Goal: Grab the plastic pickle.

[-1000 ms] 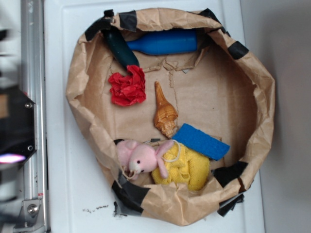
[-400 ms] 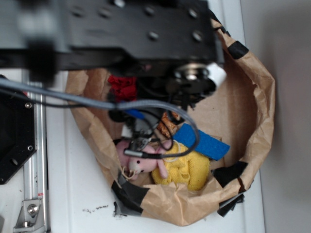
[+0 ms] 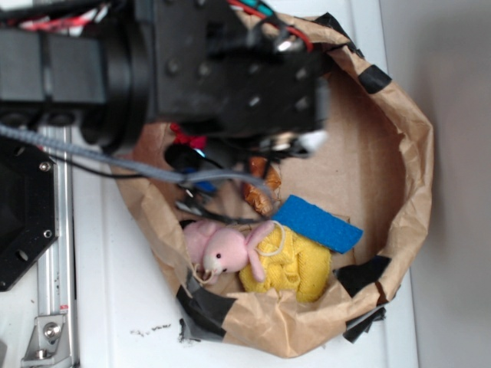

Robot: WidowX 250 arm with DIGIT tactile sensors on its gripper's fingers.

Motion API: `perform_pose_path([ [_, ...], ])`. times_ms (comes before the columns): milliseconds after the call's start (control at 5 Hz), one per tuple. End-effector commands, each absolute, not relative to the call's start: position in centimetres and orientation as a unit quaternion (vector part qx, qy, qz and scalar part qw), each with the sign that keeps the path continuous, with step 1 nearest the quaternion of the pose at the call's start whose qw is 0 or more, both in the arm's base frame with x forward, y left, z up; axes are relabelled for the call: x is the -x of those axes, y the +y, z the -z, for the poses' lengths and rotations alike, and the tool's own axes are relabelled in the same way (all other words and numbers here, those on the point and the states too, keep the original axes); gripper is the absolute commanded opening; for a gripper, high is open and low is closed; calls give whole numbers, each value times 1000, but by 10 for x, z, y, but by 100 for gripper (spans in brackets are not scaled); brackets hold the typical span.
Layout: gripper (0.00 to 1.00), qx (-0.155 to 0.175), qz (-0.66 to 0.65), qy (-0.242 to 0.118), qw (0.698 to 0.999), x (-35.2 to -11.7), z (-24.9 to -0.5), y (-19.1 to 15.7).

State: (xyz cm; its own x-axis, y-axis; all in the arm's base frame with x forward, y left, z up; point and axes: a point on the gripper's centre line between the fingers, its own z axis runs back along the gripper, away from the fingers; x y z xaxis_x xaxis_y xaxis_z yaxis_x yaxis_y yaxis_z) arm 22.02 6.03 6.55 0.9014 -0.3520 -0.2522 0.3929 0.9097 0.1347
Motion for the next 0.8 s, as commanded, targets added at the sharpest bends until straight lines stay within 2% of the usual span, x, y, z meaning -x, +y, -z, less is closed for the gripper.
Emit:
perform_pose_path([
  [0,100,-125,277,87,949,-202,-54,98],
  [200,100,-137,272,119,945,-201,-36,97],
  [400,0,-139,284,146,937,-199,-25,97],
  [600,0,-147,281,148,937,-199,-25,97],
])
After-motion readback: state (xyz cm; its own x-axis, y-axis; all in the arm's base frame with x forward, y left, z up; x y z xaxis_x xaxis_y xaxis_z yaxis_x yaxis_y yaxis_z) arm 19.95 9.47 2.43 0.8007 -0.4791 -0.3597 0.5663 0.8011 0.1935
